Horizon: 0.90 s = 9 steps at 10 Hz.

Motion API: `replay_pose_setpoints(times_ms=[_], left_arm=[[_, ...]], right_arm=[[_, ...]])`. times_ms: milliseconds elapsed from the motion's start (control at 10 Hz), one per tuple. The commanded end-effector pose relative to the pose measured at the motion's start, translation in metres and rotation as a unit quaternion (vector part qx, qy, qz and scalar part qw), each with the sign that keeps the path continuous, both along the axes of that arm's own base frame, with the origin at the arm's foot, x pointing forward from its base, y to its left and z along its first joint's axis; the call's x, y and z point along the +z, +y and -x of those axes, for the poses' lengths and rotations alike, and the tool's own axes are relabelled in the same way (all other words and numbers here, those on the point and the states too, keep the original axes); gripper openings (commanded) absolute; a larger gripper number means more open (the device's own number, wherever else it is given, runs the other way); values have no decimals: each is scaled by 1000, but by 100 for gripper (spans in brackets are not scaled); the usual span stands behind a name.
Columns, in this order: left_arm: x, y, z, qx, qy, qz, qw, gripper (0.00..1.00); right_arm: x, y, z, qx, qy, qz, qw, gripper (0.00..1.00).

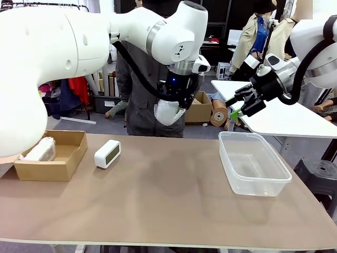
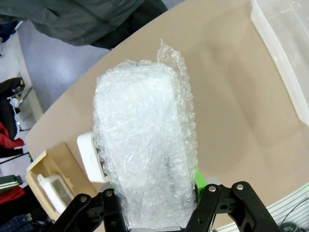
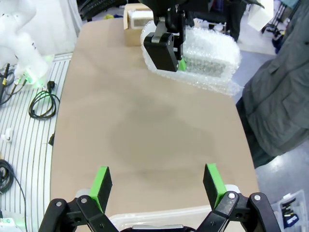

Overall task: Separate and place wrapped and unwrapped clocks.
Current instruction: If the picked Digital clock is wrapped, place it in the Package Box ; if not, place it in the Organizing box.

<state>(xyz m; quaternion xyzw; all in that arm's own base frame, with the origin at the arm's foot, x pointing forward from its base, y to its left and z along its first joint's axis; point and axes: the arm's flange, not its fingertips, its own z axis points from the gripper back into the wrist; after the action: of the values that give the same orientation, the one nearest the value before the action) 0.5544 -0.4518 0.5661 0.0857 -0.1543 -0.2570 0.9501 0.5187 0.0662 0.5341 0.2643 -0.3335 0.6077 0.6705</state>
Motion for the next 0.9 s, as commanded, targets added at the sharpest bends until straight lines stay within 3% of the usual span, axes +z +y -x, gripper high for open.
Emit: replay_pose_setpoints(times_ms=[0,200,300,500,800], left_arm=[[5,2,1,-1,2,7,1000,0],[0,0,0,0,0,0,1000,0],[11,13,8,-34,45,-86,995,0],[39,47,20,-41,90,-79,992,0],[71,106,41,39,29,-92,995,0]], right_arm=[[2,0,0,1,-1,1,1000,100],[2,0,0,1,-1,1,1000,100],[2,0,0,1,-1,1,1000,100],[2,0,0,1,-1,1,1000,100],[2,0,0,1,-1,1,1000,100]])
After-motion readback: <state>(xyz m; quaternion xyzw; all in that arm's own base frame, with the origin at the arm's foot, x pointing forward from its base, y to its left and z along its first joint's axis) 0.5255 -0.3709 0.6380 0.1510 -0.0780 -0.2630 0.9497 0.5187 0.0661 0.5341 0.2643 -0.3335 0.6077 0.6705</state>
